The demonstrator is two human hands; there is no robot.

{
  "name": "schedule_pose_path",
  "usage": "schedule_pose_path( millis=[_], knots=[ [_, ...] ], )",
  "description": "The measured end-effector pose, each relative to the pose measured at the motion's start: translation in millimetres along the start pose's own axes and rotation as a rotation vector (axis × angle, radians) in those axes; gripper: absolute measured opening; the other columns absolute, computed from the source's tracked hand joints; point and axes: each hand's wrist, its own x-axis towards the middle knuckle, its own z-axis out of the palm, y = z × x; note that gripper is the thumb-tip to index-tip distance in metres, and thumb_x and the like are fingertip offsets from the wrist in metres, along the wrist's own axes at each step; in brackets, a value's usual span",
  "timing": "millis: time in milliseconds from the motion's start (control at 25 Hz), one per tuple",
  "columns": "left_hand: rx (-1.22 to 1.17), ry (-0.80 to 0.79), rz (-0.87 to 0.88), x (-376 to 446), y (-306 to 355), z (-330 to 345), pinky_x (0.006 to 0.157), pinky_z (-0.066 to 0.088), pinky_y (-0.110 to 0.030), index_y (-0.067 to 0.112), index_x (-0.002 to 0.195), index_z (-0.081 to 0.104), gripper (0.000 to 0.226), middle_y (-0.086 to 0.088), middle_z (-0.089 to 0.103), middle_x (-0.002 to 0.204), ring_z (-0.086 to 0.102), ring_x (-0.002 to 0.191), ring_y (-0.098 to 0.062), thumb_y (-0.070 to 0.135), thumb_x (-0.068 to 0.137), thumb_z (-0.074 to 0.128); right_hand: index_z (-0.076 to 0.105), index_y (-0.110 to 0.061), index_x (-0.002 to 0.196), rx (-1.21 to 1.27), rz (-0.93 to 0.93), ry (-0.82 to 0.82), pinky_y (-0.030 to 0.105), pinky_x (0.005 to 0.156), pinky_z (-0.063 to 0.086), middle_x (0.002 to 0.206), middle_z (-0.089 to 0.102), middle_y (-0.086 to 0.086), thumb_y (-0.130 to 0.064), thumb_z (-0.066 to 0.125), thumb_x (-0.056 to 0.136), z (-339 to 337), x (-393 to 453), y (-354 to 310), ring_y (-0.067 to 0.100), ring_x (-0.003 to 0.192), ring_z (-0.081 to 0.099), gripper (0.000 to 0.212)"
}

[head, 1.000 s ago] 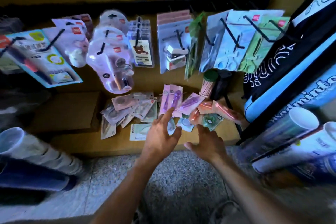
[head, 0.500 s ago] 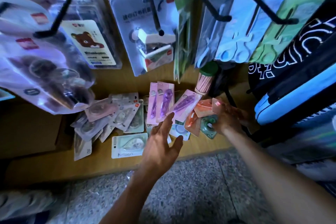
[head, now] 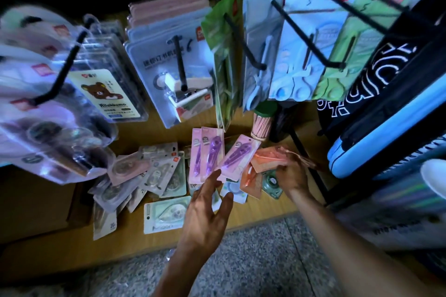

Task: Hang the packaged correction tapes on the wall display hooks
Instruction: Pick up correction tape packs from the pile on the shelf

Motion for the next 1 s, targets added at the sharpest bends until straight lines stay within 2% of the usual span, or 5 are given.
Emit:
schedule_pose_path(
  millis=[280,480,600,760,1000],
  knots=[
    [-0.114,0.024,-0.124,-20.8,39.9,-5.2,0.084,0.041,-0.022,0.024,0.136,0.054,0.042,0.001,0.066,0.124,0.056,0.109,-0.007,0.021,0.095,0.062,0.062,-0.018,0.129,0.386,0.016,-0.016,0.034,0.099,0.046,0.13,0.064,0.005,-0.033,0.063,0.084,-33.7,-124.2,-66.5,0.024,0.119,0.059,0.047],
    [-0.363,0.132,-0.322,-49.9,78.2,-27.9,0.077,0.044,-0.032,0.019,0.114,0.063,0.028,-0.002,0.067,0.099,0.063,0.092,-0.022,0.04,0.101,0.05,0.071,-0.021,0.11,0.454,-0.274,-0.054,0.027,0.092,0.051,0.112,0.07,-0.015,-0.035,0.058,0.087,-87.8,-219.1,-106.9,0.002,0.108,0.063,0.03],
    [-0.756,-0.078,-0.602,-65.4,95.6,-43.8,0.073,0.045,-0.033,0.017,0.105,0.066,0.043,-0.006,0.071,0.099,0.064,0.087,-0.024,0.052,0.1,0.041,0.073,-0.016,0.092,0.426,-0.382,0.053,0.023,0.085,0.052,0.1,0.072,-0.015,-0.025,0.057,0.083,-123.8,-255.0,-114.0,0.002,0.097,0.066,0.021],
    [-0.88,-0.306,-0.431,-98.5,116.0,-49.5,0.066,0.051,-0.028,0.011,0.102,0.072,0.016,-0.015,0.074,0.098,0.068,0.078,-0.022,0.014,0.089,0.062,0.071,-0.014,0.077,0.49,-0.431,0.119,0.022,0.076,0.051,0.086,0.072,-0.011,-0.016,0.056,0.077,-165.2,-283.0,-117.2,0.01,0.084,0.068,0.015],
    [-0.99,-0.254,-0.133,-118.8,171.9,-58.7,0.067,0.057,-0.027,-0.004,0.107,0.07,0.024,-0.018,0.075,0.101,0.07,0.083,-0.025,-0.008,0.086,0.062,0.059,-0.022,0.108,0.907,-0.19,0.156,0.013,0.068,0.05,0.099,0.071,-0.004,0.002,0.073,0.083,-214.4,-283.4,-155.4,0.008,0.085,0.067,0.037]
  ],
)
